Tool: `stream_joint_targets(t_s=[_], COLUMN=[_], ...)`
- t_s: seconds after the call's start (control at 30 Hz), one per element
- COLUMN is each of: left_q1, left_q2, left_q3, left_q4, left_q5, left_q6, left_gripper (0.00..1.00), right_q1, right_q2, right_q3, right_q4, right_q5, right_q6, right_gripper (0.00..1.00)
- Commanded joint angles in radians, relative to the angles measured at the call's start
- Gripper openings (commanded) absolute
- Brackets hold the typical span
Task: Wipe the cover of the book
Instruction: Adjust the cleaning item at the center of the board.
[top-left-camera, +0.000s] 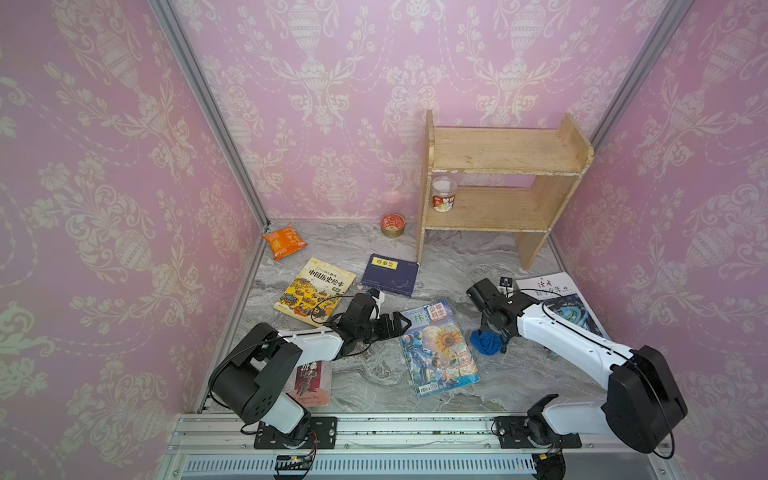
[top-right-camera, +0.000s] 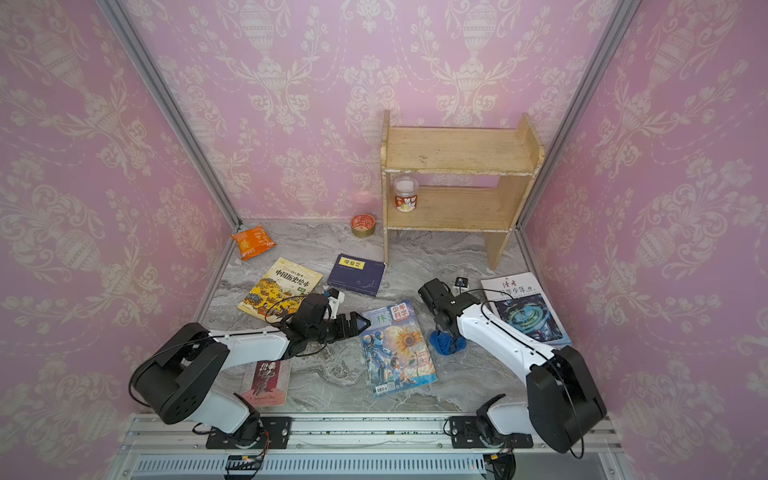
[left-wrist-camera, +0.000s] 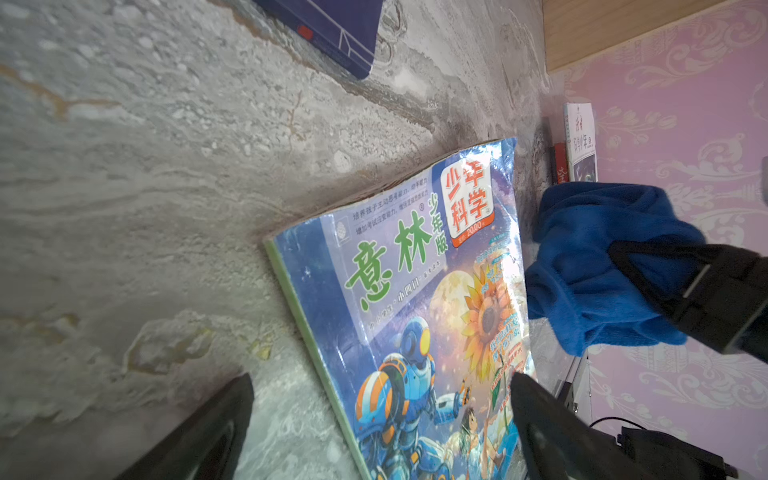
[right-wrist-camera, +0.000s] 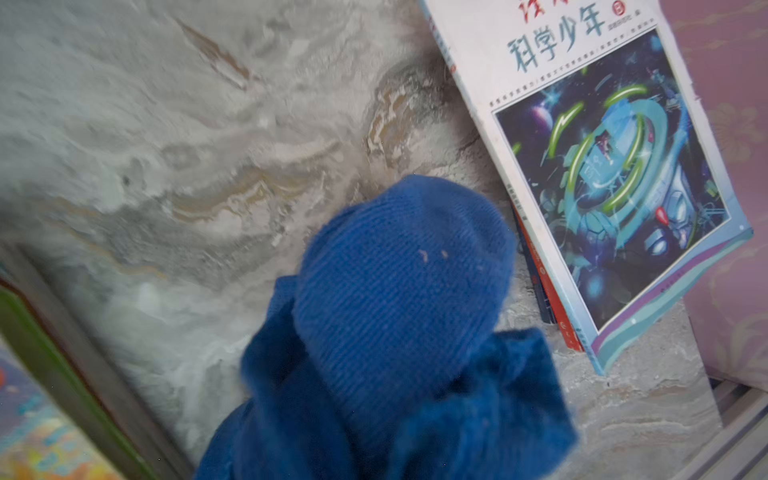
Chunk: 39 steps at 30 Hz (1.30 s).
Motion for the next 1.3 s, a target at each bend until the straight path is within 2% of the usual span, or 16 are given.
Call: stream_joint_targets(t_s=[0.0,0.1,0.2,0.27,0.4,0.53,0.7,0.83,1.0,1.1,1.27], left_q1=[0.002,0.002,0.002,0.000,0.000,-0.001,-0.001,-0.001,-0.001,-0.003,-0.006], left_q2=[0.011,0.014,0.013,0.013,0.001,-0.037,-0.055,-0.045,-0.044,-0.038,-0.056], left_q3=[-0.037,-0.038,-0.043,-0.046,-0.058,-0.086,-0.111,-0.118,-0.128,-0.129,-0.142], left_q4=[-0.071,-0.071,-0.062,-0.053,-0.046,-0.051,-0.037,-0.008,0.013,0.024,0.026], left_q5=[0.007,0.013,0.014,0.016,0.025,0.020,0.017,0.035,0.037,0.049,0.049], left_q6=[-0.018,-0.019,-0.023,-0.028,-0.033,-0.031,-0.028,-0.038,-0.042,-0.049,-0.054], left_gripper=[0.99,0.99,0.99,0.99,0.99,0.99,0.99,0.99,0.99,0.99,0.99], right_q1=[0.001,0.001,0.000,0.000,-0.001,0.012,-0.081,-0.074,-0.055,-0.075,-0.100], right_q2=[-0.052,-0.120,-0.126,-0.102,-0.070,-0.129,-0.110,-0.087,-0.067,0.015,0.189], right_q3=[-0.026,0.023,0.116,0.161,0.180,0.167,0.173,0.151,0.046,0.059,0.111], right_q4=[0.007,-0.021,-0.095,-0.143,-0.151,-0.082,-0.056,-0.057,0.060,0.072,0.075], right_q5=[-0.061,-0.124,-0.157,-0.147,-0.169,-0.133,-0.233,-0.349,-0.407,-0.366,-0.367], right_q6=[-0.011,-0.121,-0.273,-0.328,-0.461,-0.635,-0.806,-0.948,-1.051,-1.077,-1.096], right_gripper=[0.61,0.79,0.88,0.94,0.98,1.00,1.00,1.00,1.00,1.00,1.00])
